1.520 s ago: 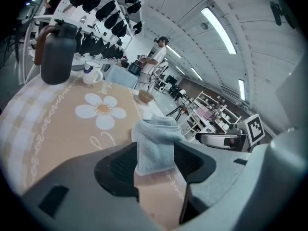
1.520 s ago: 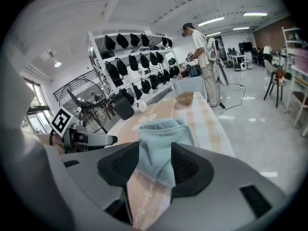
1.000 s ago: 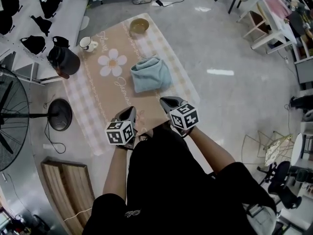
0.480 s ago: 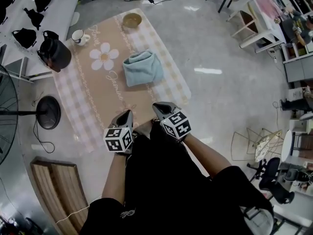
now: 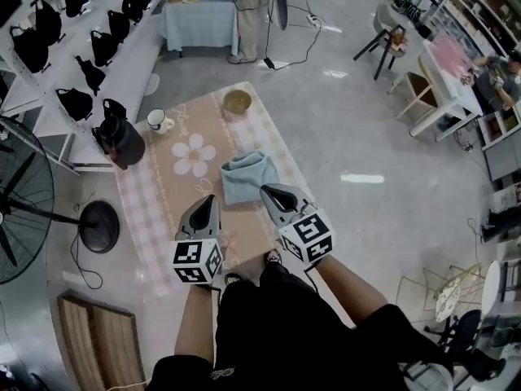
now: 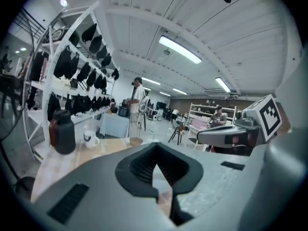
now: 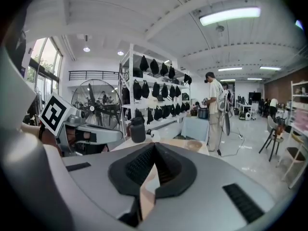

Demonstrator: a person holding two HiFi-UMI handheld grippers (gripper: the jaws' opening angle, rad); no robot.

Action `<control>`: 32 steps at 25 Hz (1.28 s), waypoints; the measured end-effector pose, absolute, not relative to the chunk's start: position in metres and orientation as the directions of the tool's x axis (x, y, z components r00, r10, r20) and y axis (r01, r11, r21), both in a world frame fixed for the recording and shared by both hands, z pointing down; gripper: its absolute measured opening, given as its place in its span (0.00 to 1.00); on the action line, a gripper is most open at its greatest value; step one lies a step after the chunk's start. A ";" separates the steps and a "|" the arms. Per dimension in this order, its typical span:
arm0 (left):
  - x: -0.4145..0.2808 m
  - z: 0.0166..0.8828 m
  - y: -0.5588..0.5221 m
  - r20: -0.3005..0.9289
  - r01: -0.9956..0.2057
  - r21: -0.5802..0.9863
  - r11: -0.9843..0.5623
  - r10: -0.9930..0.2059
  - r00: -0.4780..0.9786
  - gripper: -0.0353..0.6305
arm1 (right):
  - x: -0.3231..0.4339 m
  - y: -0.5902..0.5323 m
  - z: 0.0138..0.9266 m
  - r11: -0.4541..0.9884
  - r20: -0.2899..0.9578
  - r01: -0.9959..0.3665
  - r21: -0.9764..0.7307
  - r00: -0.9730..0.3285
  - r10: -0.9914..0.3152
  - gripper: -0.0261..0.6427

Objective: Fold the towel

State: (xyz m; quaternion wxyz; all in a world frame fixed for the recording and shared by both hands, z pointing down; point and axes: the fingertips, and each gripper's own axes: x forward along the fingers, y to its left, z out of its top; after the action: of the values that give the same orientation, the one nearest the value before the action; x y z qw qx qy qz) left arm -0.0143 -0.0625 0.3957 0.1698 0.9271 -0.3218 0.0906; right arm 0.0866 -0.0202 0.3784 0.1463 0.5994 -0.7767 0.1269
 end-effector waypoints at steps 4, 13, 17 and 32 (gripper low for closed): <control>-0.006 0.340 -0.067 0.191 -0.635 0.192 -0.748 -0.606 0.772 0.06 | 0.090 -0.026 0.329 0.267 0.292 -0.964 0.009 -0.253 -0.922 0.04; 0.008 0.285 -0.059 0.079 -0.667 0.151 -0.730 -0.664 0.744 0.06 | 0.112 -0.025 0.280 0.262 0.176 -0.963 0.058 -0.248 -0.953 0.04; 0.008 0.273 -0.056 0.054 -0.678 0.141 -0.721 -0.679 0.733 0.06 | 0.117 -0.025 0.276 0.248 0.160 -0.965 0.086 -0.233 -0.959 0.04; 0.006 0.248 -0.038 0.020 -0.700 0.067 -0.711 -0.701 0.713 0.06 | 0.128 -0.010 0.247 0.230 0.081 -0.961 0.151 -0.219 -0.972 0.04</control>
State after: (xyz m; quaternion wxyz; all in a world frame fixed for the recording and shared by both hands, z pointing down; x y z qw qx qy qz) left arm 0.0064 -0.0376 0.2484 0.0349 0.9248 -0.3788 -0.0033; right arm 0.1275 -0.0099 0.2472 0.0791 0.6197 -0.7801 -0.0342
